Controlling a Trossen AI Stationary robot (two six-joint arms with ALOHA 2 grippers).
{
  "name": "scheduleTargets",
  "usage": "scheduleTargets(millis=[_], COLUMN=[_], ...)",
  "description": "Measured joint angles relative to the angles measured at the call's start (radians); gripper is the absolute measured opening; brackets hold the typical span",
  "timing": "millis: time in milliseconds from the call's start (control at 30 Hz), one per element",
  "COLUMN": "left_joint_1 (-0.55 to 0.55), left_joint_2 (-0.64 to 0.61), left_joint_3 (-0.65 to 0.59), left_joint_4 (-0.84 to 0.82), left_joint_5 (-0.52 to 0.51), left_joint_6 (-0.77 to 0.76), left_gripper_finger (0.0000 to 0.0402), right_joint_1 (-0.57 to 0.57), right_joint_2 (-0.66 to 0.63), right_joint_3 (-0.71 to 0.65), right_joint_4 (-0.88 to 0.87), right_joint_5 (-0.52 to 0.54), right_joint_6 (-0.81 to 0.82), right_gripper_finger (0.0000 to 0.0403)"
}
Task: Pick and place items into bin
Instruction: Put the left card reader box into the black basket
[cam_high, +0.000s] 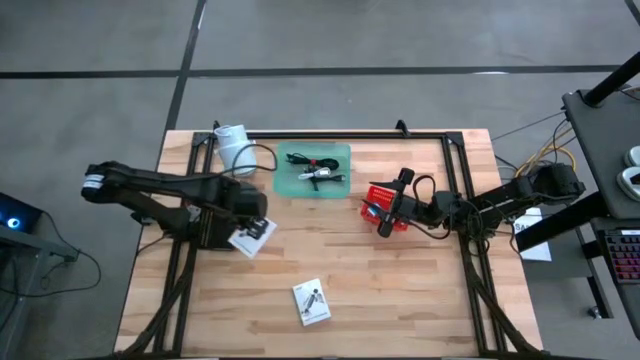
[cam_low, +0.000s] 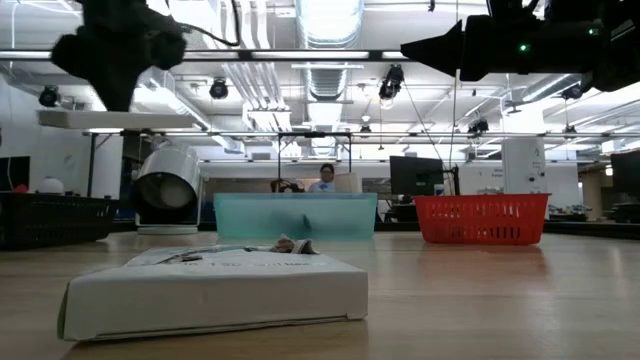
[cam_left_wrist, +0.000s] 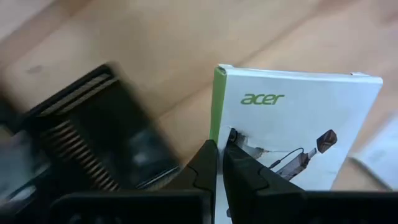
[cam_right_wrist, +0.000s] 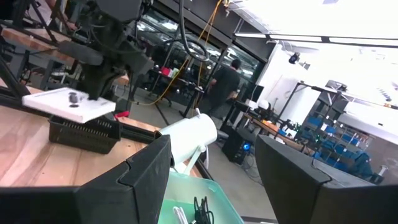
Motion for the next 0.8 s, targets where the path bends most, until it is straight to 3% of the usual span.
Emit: scheduleTargets(millis=[433, 800], left_joint_1=[0.0, 0.0], left_joint_2=[-0.048, -0.093], left_joint_3=[-0.003, -0.02], left_joint_4=[-0.295, -0.304], left_joint_5=[-0.02, -0.04], left_joint_6=[-0.165, -0.22], left_gripper_finger=[0.0, 0.0], right_joint_1=[0.0, 0.0], right_joint_2=[0.0, 0.0], right_joint_3=[0.0, 0.0], right_joint_4=[-0.003, -0.012], right_joint_5=[0.0, 0.003], right_joint_6=[0.0, -0.003], right_gripper_finger=[0.0219, 0.0219])
